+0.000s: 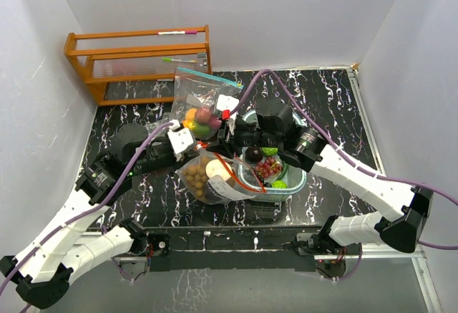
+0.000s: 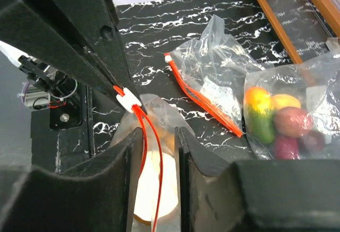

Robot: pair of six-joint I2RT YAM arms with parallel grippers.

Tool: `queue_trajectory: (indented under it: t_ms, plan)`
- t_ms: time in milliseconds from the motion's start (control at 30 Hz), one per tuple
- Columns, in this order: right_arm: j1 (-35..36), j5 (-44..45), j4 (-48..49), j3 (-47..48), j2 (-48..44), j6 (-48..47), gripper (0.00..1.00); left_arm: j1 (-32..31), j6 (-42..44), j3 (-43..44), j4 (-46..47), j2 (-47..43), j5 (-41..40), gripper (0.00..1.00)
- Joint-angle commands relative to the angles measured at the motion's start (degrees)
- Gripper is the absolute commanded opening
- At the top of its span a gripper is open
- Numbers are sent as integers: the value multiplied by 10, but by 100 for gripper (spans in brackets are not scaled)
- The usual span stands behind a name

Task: Place the food in the zip-top bag and seal the zipper
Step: Zip the zipper food storage bag at the center of the board.

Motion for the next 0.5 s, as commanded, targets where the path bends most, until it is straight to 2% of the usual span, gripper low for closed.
queue_trajectory:
  t_ms: [0,200,467]
  plan:
    - [0,-32,55,26,-14,-7,36,2,-18,26,-2,-4,14,0]
    - [-1,-92,65,28,-18,-9,48,1,-16,40,-24,8,8,0]
    - [-1,-118,85,23,-17,-25,50,2,-14,38,-18,4,4,0]
